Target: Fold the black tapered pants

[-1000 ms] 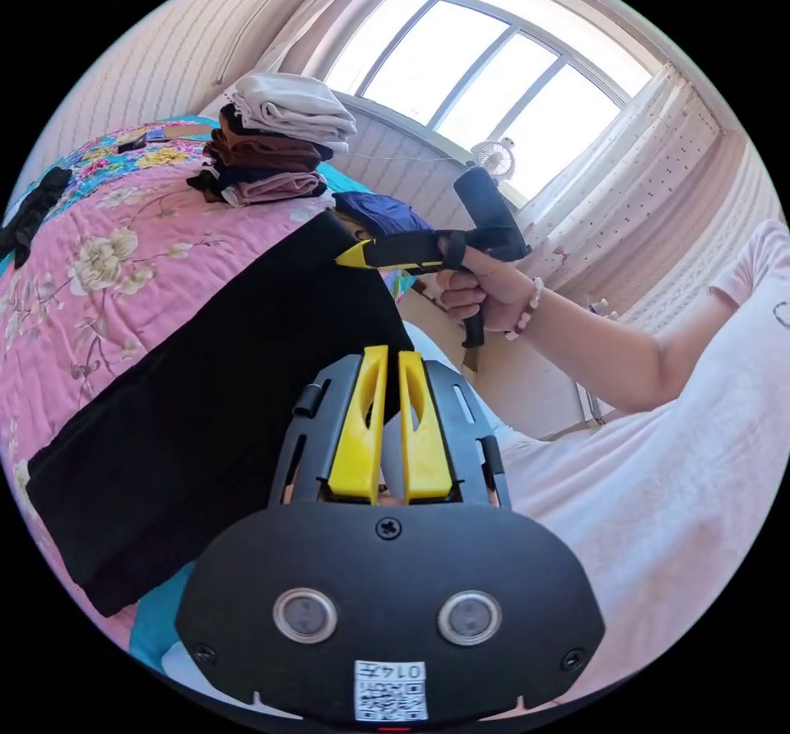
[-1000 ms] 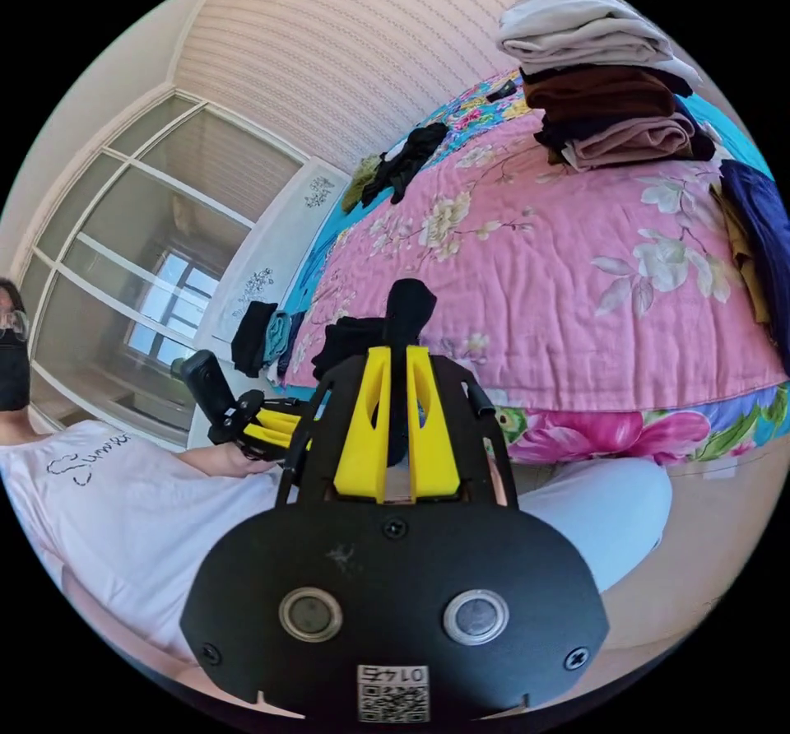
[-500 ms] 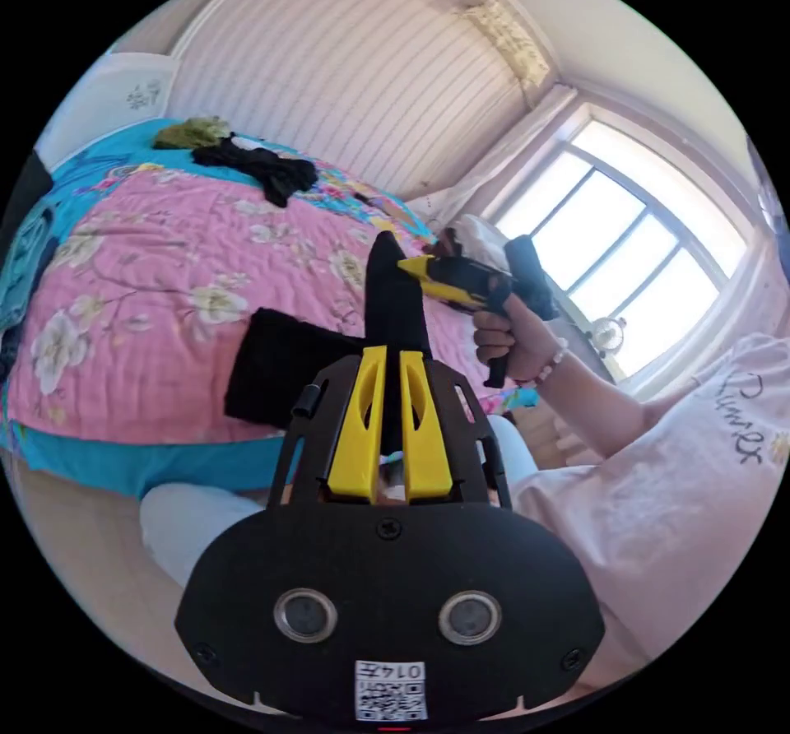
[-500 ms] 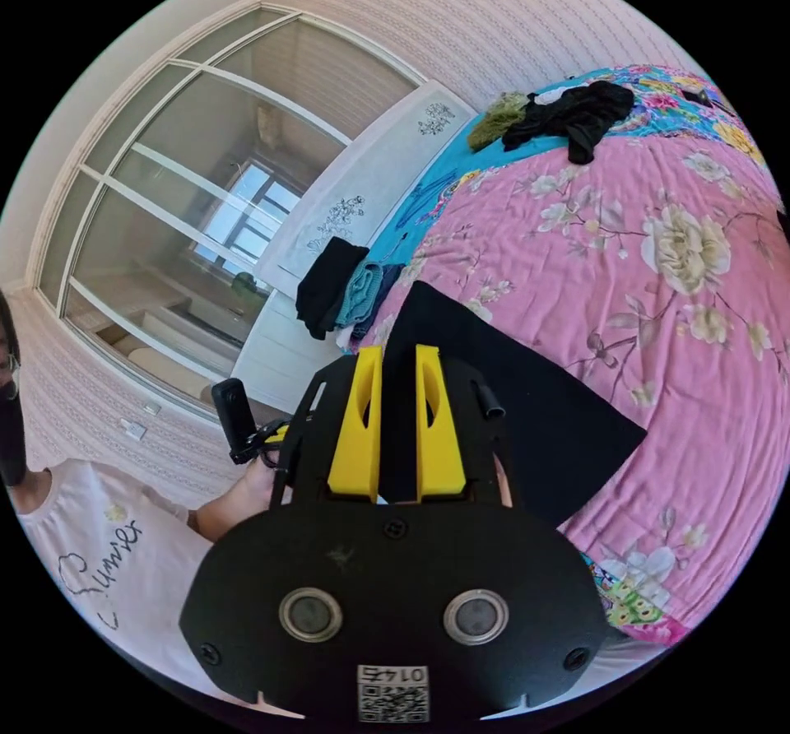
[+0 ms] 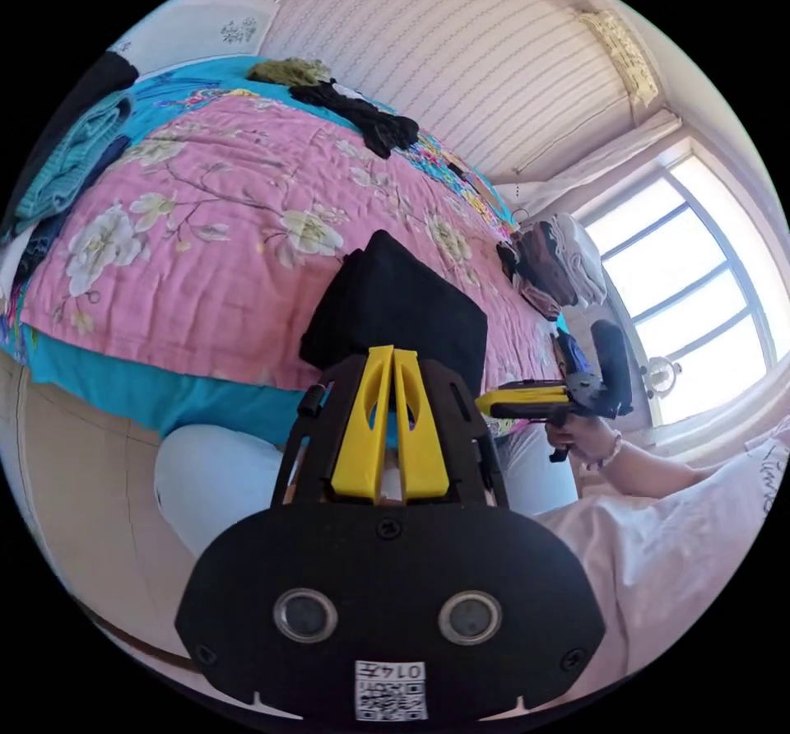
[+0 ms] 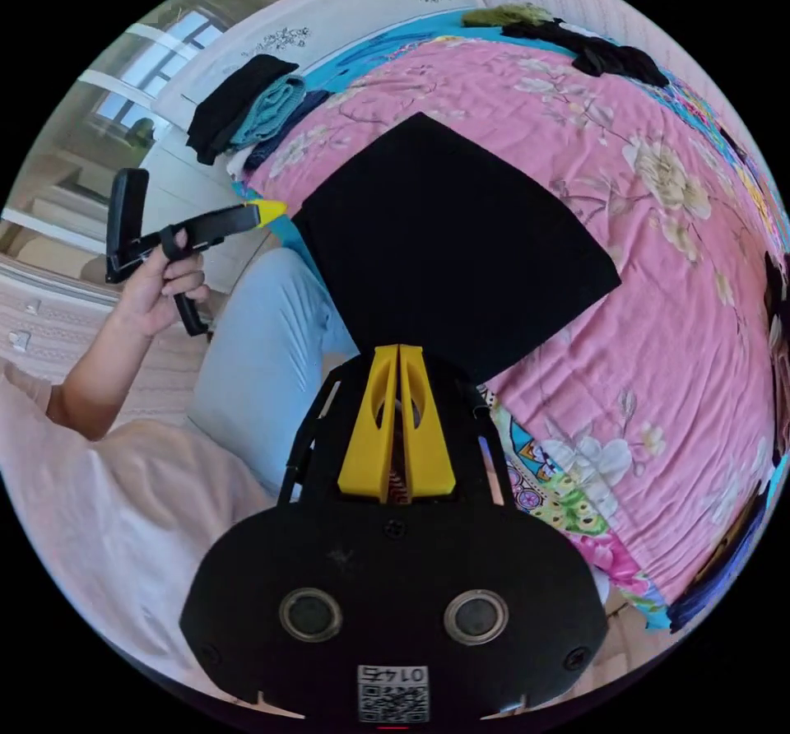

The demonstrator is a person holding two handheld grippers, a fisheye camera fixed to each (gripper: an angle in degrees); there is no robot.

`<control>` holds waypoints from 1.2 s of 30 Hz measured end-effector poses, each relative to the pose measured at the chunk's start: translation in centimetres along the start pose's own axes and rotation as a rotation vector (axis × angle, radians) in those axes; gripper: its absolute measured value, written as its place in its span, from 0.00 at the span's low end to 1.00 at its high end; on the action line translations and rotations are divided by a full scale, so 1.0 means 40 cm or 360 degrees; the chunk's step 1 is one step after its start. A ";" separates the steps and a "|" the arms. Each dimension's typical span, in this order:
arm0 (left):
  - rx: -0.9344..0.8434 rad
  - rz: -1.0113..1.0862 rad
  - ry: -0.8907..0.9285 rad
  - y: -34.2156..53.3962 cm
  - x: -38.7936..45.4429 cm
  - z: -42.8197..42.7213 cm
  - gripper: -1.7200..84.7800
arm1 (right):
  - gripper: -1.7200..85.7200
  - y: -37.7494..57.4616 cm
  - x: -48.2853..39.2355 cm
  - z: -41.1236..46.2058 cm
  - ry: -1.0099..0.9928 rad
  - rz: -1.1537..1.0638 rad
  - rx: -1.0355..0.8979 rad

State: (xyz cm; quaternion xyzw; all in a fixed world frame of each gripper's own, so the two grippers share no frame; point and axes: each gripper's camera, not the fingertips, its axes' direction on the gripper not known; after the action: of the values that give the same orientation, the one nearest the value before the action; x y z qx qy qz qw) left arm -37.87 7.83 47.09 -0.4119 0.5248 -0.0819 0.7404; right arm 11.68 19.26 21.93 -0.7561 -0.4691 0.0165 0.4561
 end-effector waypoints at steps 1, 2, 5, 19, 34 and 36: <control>0.0001 0.0042 -0.0008 -0.011 0.006 0.020 0.01 | 0.02 0.000 -0.009 0.040 0.0071 0.0042 0.0010; -0.0035 0.0053 -0.0059 -0.018 -0.001 0.048 0.01 | 0.02 -0.006 -0.011 0.061 0.0068 0.0109 0.0056; -0.0150 0.0072 -0.0189 -0.019 -0.036 0.087 0.01 | 0.02 -0.040 -0.011 0.063 -0.0042 0.0178 0.0033; -0.0159 -0.0007 -0.0178 -0.070 -0.155 -0.023 0.21 | 0.17 -0.055 0.103 0.029 -0.0347 0.0791 0.0601; 0.0041 -0.0088 0.0001 0.066 -0.253 -0.228 0.09 | 0.07 -0.254 -0.202 -0.135 -0.0461 0.0005 0.0626; 0.0133 -0.0189 0.0069 0.109 -0.275 -0.260 0.09 | 0.07 -0.327 -0.311 -0.186 -0.0377 -0.0270 0.0575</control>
State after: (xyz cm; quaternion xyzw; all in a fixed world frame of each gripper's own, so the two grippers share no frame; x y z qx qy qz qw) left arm -52.80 11.30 50.70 -0.4091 0.5114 -0.1563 0.7394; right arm -0.99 7.12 30.46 -0.6127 -0.5706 0.1503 0.5257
